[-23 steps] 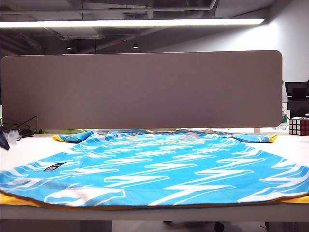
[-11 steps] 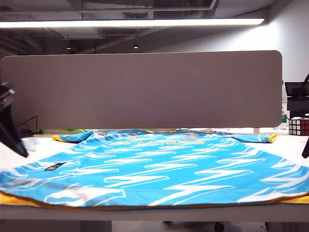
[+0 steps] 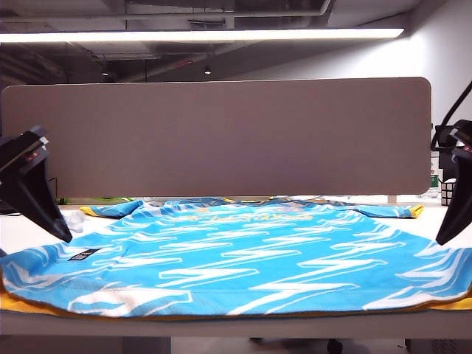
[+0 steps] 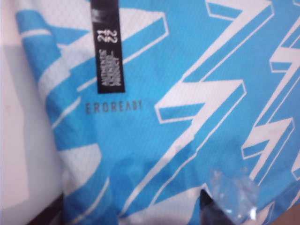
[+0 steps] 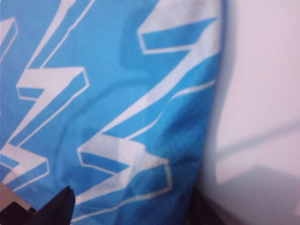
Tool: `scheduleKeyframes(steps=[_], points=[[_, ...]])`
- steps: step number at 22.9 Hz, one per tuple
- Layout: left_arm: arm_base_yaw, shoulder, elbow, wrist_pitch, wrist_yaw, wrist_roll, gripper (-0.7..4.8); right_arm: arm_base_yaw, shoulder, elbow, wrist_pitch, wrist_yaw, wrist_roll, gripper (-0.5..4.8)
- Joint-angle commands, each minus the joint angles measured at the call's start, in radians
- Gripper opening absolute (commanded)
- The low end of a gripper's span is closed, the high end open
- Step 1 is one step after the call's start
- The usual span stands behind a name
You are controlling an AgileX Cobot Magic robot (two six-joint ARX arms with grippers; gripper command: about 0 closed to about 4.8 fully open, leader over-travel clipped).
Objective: Fold the bottom side of the soccer jersey horizontally towards the center, about one-third of the way, then fold the sleeve back towards the center, creating a straight line along the edge of the the soccer jersey, and finally fold the bottom of the soccer jersey up towards the top, creating a neat rectangle.
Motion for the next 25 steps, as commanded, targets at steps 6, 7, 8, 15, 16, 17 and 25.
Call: scheduleKeyframes(steps=[6,7,8,15,16,17,25], points=[[-0.002,0.058,-0.021,-0.049,-0.044,-0.005,3.35,0.017,0.035,-0.016,-0.002,0.042,-0.003,2.63],[-0.002,0.058,-0.021,-0.031,-0.026,-0.005,3.16,0.017,0.035,-0.016,0.002,0.039,-0.003,2.41],[-0.002,0.058,-0.021,-0.022,-0.011,-0.005,2.82,0.017,0.035,-0.016,0.003,0.039,-0.003,2.41],[-0.009,0.058,-0.023,0.02,-0.011,-0.007,1.35,0.017,0.035,-0.016,0.02,0.011,0.009,1.59],[-0.009,0.058,-0.023,0.026,-0.011,-0.006,0.93,0.018,0.035,-0.016,0.026,-0.002,0.009,1.31],[-0.009,0.058,-0.023,0.036,-0.01,-0.007,0.35,0.017,0.035,-0.016,0.036,-0.03,0.008,0.49],[-0.007,-0.042,-0.022,-0.028,0.073,-0.055,-0.05,0.017,-0.031,-0.016,-0.02,-0.127,0.0,-0.06]])
